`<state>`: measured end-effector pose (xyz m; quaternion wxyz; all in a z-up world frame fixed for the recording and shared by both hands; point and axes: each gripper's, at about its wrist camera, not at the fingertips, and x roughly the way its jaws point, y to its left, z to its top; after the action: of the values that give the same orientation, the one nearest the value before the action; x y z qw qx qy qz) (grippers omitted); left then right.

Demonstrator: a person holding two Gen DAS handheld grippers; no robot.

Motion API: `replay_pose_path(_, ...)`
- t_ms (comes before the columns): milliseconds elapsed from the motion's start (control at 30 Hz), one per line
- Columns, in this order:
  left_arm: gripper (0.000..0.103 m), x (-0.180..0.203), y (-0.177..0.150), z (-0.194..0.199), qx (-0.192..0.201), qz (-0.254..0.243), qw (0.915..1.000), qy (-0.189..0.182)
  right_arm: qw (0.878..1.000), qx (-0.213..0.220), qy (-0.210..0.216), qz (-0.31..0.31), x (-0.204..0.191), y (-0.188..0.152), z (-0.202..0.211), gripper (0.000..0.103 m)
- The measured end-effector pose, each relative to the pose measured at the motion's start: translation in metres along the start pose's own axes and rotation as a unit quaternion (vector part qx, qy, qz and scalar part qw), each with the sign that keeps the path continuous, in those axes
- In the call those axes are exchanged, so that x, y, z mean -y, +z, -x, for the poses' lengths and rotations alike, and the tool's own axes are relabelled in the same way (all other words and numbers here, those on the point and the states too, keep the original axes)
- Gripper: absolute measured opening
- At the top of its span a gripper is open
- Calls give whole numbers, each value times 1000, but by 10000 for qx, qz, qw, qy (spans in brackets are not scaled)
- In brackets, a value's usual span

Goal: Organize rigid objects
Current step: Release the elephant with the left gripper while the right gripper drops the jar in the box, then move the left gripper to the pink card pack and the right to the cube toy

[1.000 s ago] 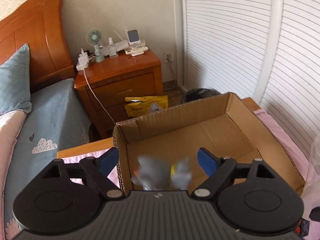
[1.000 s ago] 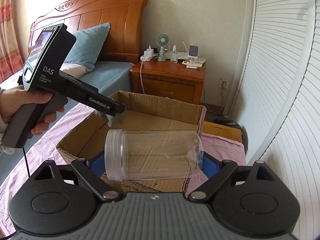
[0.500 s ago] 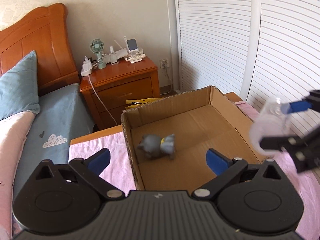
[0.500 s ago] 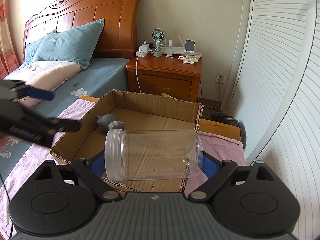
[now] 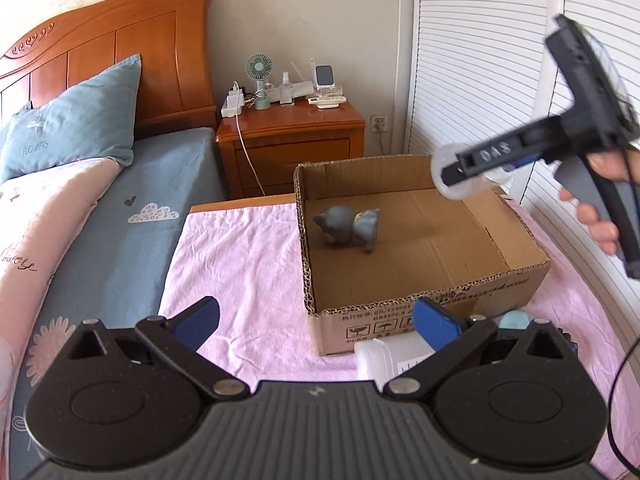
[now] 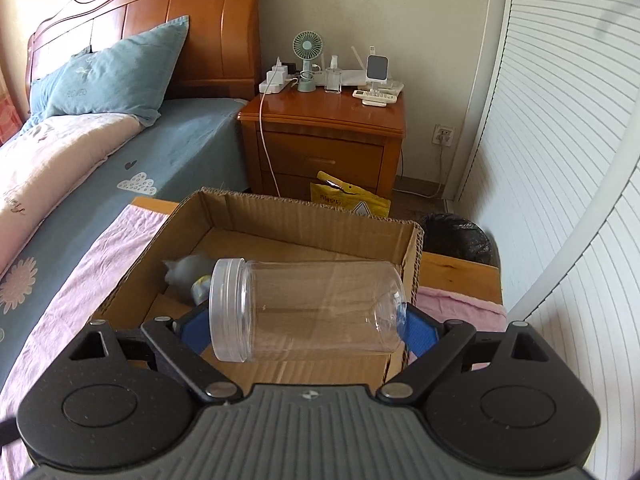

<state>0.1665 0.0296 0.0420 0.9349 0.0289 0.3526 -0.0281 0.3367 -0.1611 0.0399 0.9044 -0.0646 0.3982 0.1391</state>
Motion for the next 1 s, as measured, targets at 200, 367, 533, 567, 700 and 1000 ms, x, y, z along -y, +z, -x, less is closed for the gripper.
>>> replay_pose_path(200, 102, 3, -9, -3, -117, -91, 9999, 10, 9995, -44, -299, -10, -2, 9, -20, 103)
replay_pose_path(367, 102, 1, -13, 0, -98, -85, 9999, -16, 9996, -106, -239, -87, 2, -2, -9, 103)
replay_pose_path(533, 102, 4, -16, 6, -68, -129, 9999, -15, 9995, -86, -253, -177, -2, -17, 14, 103)
replay_pose_path(567, 102, 4, -17, 8, -57, -127, 9999, -20, 9994, -84, -274, -185, -3, -21, 19, 103)
replay_pose_path(700, 102, 5, -21, 15, -37, -96, 9999, -12, 9990, -75, -412, -157, -8, -38, 38, 103)
replay_pose_path(1000, 102, 9, -37, 27, -19, -142, 9999, -93, 9975, 38, -616, -339, 5, -103, 72, 103)
